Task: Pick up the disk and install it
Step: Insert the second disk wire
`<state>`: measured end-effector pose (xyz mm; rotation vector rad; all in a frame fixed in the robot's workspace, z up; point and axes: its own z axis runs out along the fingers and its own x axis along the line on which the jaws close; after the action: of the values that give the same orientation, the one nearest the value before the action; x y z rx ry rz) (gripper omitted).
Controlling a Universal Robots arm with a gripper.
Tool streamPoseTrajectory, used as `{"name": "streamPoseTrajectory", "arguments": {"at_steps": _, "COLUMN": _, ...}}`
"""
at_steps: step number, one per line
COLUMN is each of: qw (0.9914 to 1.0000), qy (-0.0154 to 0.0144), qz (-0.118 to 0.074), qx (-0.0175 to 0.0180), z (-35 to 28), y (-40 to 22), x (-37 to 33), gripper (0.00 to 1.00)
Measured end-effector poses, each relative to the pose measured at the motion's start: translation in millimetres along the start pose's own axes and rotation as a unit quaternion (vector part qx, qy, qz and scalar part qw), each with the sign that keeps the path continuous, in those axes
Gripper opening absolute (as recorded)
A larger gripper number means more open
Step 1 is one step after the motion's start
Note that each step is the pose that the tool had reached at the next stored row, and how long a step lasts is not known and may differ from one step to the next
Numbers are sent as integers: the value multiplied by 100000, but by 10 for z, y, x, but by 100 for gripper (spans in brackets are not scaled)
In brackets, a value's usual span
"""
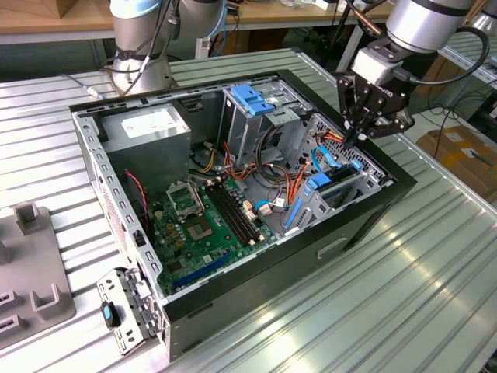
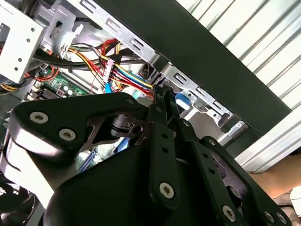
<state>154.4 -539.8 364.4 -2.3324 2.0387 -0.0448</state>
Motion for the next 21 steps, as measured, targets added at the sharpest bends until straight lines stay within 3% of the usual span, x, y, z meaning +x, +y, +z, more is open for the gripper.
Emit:
{"name": "streamPoseTrajectory", "arguments": {"at_steps": 4, "qw": 100000, "qy": -6, "qz": -4, "qx": 2, "z": 1, "y": 105, "x": 31, "gripper": 17}}
{"name": "streamPoseTrajectory", "arguments": {"at_steps": 11, "qw": 99946, "qy": 188, "qz": 3295, "qx": 20, "z": 46, "y": 119, "x": 42, "gripper": 17}}
{"name": "streamPoseTrajectory", "arguments": {"at_steps": 16, "qw": 99946, "qy": 182, "qz": 3296, "qx": 21, "z": 48, "y": 130, "x": 66, "gripper": 17}}
{"name": "streamPoseTrajectory", "arguments": {"at_steps": 21, "qw": 99946, "qy": 182, "qz": 3284, "qx": 21, "z": 61, "y": 189, "x": 81, "gripper": 17}}
